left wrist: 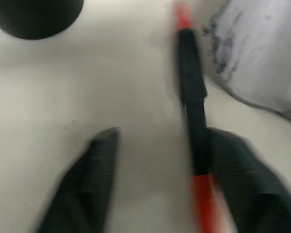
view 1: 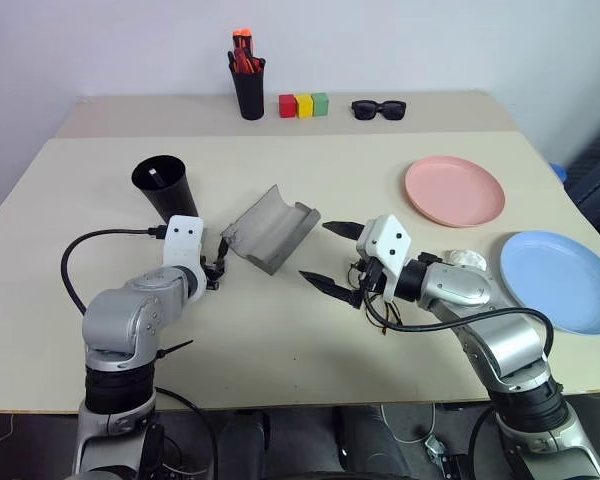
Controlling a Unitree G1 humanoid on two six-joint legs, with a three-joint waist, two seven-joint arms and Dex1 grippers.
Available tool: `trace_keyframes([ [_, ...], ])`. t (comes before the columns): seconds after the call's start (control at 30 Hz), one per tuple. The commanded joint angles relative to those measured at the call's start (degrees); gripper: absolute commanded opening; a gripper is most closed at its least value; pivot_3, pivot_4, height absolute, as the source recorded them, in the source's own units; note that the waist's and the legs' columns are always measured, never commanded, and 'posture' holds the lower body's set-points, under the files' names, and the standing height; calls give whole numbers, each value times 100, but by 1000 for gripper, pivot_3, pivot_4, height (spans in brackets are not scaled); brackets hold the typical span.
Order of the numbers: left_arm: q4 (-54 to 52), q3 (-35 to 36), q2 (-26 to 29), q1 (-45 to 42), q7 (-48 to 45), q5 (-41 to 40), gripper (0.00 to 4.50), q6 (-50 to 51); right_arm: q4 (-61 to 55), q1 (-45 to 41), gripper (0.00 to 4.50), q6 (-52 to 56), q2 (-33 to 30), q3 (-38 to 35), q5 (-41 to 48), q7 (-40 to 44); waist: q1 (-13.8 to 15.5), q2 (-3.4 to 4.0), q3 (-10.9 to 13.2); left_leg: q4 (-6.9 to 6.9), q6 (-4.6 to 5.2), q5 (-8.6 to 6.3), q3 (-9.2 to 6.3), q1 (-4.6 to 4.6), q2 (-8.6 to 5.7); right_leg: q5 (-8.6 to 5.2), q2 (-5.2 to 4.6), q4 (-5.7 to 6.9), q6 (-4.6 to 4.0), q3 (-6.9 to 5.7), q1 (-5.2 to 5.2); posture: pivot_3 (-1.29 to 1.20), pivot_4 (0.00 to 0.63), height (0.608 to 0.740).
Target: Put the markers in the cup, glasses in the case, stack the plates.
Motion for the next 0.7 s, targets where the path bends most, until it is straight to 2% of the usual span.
trace_keyframes([
  [0.03,-34,47,-87,-98,54,153,657,77,-265,-6,4500,-29,3,19,-23,-52,0,0,0,-1,0,0,0,0,0,0,0,-1,0,0,0,0,150,740],
  [0.07,-31,48,-92,-97,74,202,218,73,-276,-1,4500,-26,12,33,-25,-66,0,0,0,-2,0,0,0,0,0,0,0,-1,0,0,-1,0,150,740],
  [0.1,-46,58,-77,-82,95,263,54,21,-286,6,4500,-25,20,47,-26,-79,0,0,0,-2,0,0,0,0,0,0,0,-1,0,0,-1,0,150,740],
  [0.27,-71,179,-55,-51,223,524,54,77,-293,16,4500,-35,24,89,-21,-109,-10,0,0,-1,0,0,0,0,0,0,0,-1,0,0,-1,0,150,740],
  [0.43,-606,412,-115,62,163,542,54,894,-279,8,4500,-51,-24,124,-7,-61,-28,0,0,-3,0,0,0,0,0,0,0,-1,1,0,-2,0,150,740],
  [0.57,-876,430,57,42,18,561,1666,1218,-245,-7,4500,-67,-45,144,7,3,-20,0,0,-4,-1,0,0,0,0,0,0,-1,1,0,-2,0,150,740],
  [0.7,-613,445,82,-213,-9,687,3455,995,-191,-31,4500,-105,-1,203,-25,37,-2,-1,1,0,-1,0,0,0,0,0,0,-1,0,0,0,0,150,740],
])
